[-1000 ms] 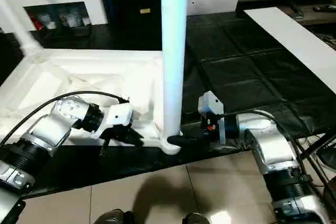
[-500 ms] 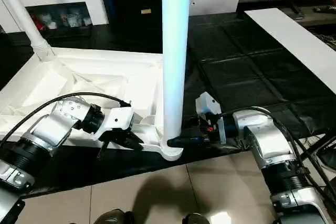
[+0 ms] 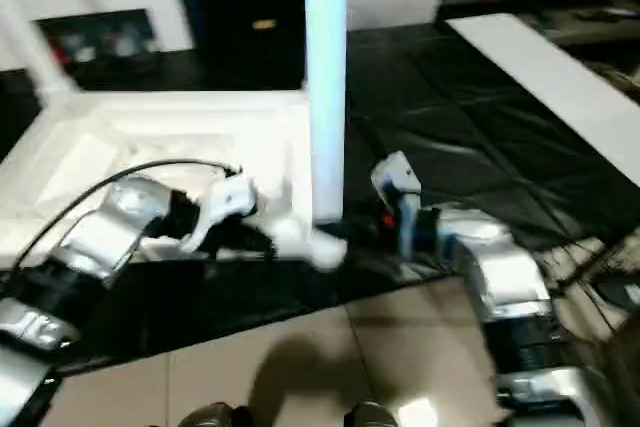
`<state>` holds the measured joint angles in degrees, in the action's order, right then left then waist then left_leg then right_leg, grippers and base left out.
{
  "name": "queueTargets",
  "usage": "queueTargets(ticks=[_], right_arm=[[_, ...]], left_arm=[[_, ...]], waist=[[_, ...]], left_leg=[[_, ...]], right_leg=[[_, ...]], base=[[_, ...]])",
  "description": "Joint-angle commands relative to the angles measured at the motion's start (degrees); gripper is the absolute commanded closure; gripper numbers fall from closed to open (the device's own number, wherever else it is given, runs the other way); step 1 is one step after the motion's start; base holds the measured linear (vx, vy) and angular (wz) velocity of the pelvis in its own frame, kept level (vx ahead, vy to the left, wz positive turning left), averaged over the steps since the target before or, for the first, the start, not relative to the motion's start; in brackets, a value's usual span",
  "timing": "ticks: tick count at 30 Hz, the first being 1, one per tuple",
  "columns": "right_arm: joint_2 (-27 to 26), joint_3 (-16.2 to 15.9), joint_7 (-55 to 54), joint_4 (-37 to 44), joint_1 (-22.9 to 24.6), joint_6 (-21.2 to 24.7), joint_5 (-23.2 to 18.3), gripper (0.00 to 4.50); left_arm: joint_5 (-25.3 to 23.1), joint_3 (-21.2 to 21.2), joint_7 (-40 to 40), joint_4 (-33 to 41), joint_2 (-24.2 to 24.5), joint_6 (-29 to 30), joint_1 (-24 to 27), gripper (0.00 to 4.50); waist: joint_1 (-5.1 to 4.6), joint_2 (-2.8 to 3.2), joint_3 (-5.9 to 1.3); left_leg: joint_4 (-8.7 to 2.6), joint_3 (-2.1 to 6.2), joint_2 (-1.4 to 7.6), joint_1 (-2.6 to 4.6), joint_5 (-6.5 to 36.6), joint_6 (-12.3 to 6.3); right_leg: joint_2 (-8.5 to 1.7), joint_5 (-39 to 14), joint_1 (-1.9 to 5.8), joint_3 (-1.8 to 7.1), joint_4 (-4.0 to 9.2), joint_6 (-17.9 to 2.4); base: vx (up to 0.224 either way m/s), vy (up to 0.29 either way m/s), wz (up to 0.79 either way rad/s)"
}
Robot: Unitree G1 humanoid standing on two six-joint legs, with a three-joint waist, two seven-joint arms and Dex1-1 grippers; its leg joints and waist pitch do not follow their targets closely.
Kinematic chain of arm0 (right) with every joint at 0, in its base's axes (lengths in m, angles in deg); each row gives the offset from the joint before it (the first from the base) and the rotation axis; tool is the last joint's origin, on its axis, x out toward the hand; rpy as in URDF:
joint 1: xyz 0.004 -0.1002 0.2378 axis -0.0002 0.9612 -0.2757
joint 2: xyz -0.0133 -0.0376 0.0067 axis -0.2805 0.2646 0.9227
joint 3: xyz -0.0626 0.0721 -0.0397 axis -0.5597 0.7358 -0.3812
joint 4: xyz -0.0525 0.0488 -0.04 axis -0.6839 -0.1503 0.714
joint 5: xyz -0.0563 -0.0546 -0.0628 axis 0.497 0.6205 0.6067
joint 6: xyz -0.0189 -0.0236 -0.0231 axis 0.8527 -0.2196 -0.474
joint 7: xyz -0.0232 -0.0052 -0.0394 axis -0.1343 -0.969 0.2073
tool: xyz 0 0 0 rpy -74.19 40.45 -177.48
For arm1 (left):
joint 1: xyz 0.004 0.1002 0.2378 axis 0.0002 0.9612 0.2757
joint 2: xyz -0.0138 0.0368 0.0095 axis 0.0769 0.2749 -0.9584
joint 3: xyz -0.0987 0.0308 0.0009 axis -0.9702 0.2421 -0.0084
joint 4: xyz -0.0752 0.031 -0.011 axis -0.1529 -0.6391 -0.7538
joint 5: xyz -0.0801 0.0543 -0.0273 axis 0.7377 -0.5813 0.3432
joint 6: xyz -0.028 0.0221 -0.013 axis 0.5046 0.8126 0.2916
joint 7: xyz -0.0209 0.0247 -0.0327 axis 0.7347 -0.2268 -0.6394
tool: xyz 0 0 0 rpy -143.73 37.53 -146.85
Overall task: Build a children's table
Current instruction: Rotate leg to tighten
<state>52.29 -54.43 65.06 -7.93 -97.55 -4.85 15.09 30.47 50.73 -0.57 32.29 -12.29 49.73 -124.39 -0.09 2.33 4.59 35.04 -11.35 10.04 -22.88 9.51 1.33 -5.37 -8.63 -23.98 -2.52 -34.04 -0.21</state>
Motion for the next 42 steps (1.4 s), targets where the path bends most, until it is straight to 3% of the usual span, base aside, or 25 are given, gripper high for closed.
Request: queueTargets(ticks=[1, 2, 3, 6, 7, 8, 11, 13, 15, 19, 25, 29, 35, 37, 41, 42], right_arm=[[-7.4, -3.6, -8.76, 0.78, -1.13, 3.12, 0.06, 2.59], [-10.15, -2.85, -14.06, -0.3, -1.98, 2.89, 1.21, 2.59], [-11.51, -2.52, -16.85, -0.97, -2.49, 2.62, 1.94, 2.59], [-16.7, 0.3, -25.61, -4.83, -5.07, 0.0, 1.74, 2.59], [-17.72, 0.95, -26.8, -5.51, -5.54, -0.86, 1.35, 2.59], [-18.18, 1.26, -27.2, -5.61, -5.68, -1.07, 1.33, 2.24], [-18.28, 1.67, -27.3, -5.37, -5.52, -1.44, 2.25, 1.86], [-17.44, 2.89, -27.06, -4.19, -4.24, -1.37, 2.49, 1.66], [-15.34, 3.03, -26.03, -2.96, -2.6, -2.31, 3.06, 1.44], [-12.36, 2.34, -23.23, -1.83, -0.93, -3.95, 2.94, 1.15], [-1.7, 2.79, -9.78, 1.26, 2.4, -6.92, 1.38, 0.55], [7.24, 1.3, 3.08, 1.76, 2.8, -9.73, 0.51, 0.23], [14.73, -2.8, 18.05, 1.61, 2.81, -13.09, -1.86, 0.23], [16.61, -4.86, 25.15, 0.48, 1.86, -12.69, -3.35, 0.38], [16.87, -6.51, 27.6, -1.47, 0.58, -13.52, -2.56, 0.52], [16.59, -7.48, 28.92, -2.67, -0.36, -13.9, -2.28, 0.79]], left_arm=[[1.87, -1.14, 7.59, 1.78, -6.54, 1.5, -3.38, 4.5], [1.34, -1.79, 11.13, 0.55, -8.4, 1.97, -4.18, 4.5], [1.09, -2.19, 13.06, -0.13, -9.4, 2.2, -4.64, 4.5], [0.39, -3.55, 19.9, -3.28, -12.92, 1.46, -6.79, 4.5], [-0.02, -3.66, 21.4, -4.39, -13.45, 0.74, -7.43, 4.5], [-0.26, -3.7, 22.0, -4.84, -13.64, 0.53, -7.69, 4.5], [-0.9, -3.78, 22.21, -5.59, -13.41, 0.23, -8.06, 4.5], [-1.65, -3.5, 21.04, -5.14, -11.97, -0.09, -7.64, 4.5], [-2.21, -2.69, 19.24, -5.07, -10.13, -1.59, -6.96, 4.5], [-1.89, -2.03, 17.03, -4.86, -8.58, -2.95, -5.95, 4.5], [-1.31, 0.58, 7.37, -3.53, -2.61, -9.19, -2.22, 4.5], [-0.22, 2.69, -1.3, -3.02, 1.65, -15.79, -0.7, 4.5], [1.35, 4.41, -10.93, -2.42, 5.41, -19.97, -0.44, 4.5], [1.46, 5.78, -15.28, -1.92, 7.08, -22.19, -0.45, 4.5], [1.67, 6.47, -17.59, -1.27, 7.64, -23.29, -0.33, 4.5], [1.95, 7.0, -19.41, -0.54, 7.99, -23.48, -0.13, 4.5]], waist=[[-0.05, -0.66, -4.58], [-0.56, -0.7, -4.76], [-1.14, -0.68, -4.8], [-1.54, -0.5, -5.06], [-1.46, -0.44, -5.16], [-1.47, -0.51, -5.18], [-0.86, -0.4, -5.45], [-0.51, -0.4, -5.59], [-0.18, -0.52, -5.7], [0.19, -0.47, -5.57], [0.41, -0.44, -5.21], [0.81, -0.41, -4.78], [1.35, -0.47, -4.75], [2.15, -0.71, -4.9], [2.36, -0.71, -4.9], [2.49, -0.75, -4.82]], left_leg=[[-4.63, 1.87, 1.94, 1.44, 19.2, 1.46], [-4.58, 2.07, 1.78, 1.28, 19.25, 1.21], [-4.42, 1.94, 1.71, 1.32, 19.15, 0.92], [-4.09, 1.71, 1.52, 1.33, 18.25, -0.46], [-4.06, 1.74, 1.52, 1.42, 17.93, -0.66], [-4.06, 1.65, 1.52, 1.37, 17.5, -1.0], [-4.1, 1.5, 1.77, 0.98, 13.44, -3.02], [-3.9, 1.32, 1.8, 1.17, 11.36, -4.14], [-3.82, 1.26, 1.82, 1.0, 8.9, -5.41], [-3.86, 1.22, 1.9, 0.99, 8.37, -5.67], [-4.11, 1.31, 2.15, 1.21, 12.87, -4.49], [-4.3, 1.27, 2.39, 1.89, 16.65, -3.53], [-4.51, 1.33, 2.65, 1.84, 17.18, -2.97], [-4.36, 1.21, 2.81, 1.75, 15.91, -3.81], [-4.31, 1.22, 2.83, 1.77, 15.65, -3.38], [-4.37, 1.2, 2.89, 1.88, 15.85, -3.11]], right_leg=[[-2.43, -28.42, 2.07, 1.07, 4.91, -8.94], [-2.53, -28.58, 2.4, 0.92, 5.0, -8.53], [-2.47, -28.31, 2.07, 0.98, 5.23, -8.53], [-2.39, -25.57, 2.04, 1.02, 5.43, -9.36], [-2.38, -24.81, 2.1, 0.99, 5.44, -9.49], [-2.31, -23.81, 2.13, 1.03, 5.46, -9.64], [-2.18, -15.3, 2.84, 1.23, 4.5, -11.73], [-2.23, -11.97, 2.88, 1.3, 4.18, -12.93], [-2.3, -9.38, 3.28, 1.32, 3.81, -13.55], [-2.33, -9.59, 3.38, 1.24, 3.73, -13.93], [-2.34, -15.04, 3.33, 1.29, 4.39, -12.66], [-2.37, -19.31, 2.75, 1.36, 4.8, -12.13], [-2.48, -19.16, 2.66, 1.5, 4.49, -12.57], [-2.57, -17.54, 2.88, 1.52, 4.12, -13.41], [-2.72, -18.99, 2.68, 1.49, 4.06, -13.64], [-2.72, -19.74, 2.53, 1.5, 4.15, -13.42]], base=[[0.0, 0.0, 0.0], [0.0, 0.0, 0.0], [0.0, 0.0, 0.0], [0.0, 0.0, 0.0], [0.0, 0.0, 0.0], [0.0, 0.0, 0.0], [0.0, 0.0, 0.0], [0.0, 0.0, 0.0], [0.0, 0.0, 0.0], [0.0, 0.0, 0.0], [0.0, 0.0, 0.0], [0.0, 0.0, 0.0], [0.0, 0.0, 0.0], [0.0, 0.0, 0.0], [0.0, 0.0, 0.0], [0.0, 0.0, 0.0]])
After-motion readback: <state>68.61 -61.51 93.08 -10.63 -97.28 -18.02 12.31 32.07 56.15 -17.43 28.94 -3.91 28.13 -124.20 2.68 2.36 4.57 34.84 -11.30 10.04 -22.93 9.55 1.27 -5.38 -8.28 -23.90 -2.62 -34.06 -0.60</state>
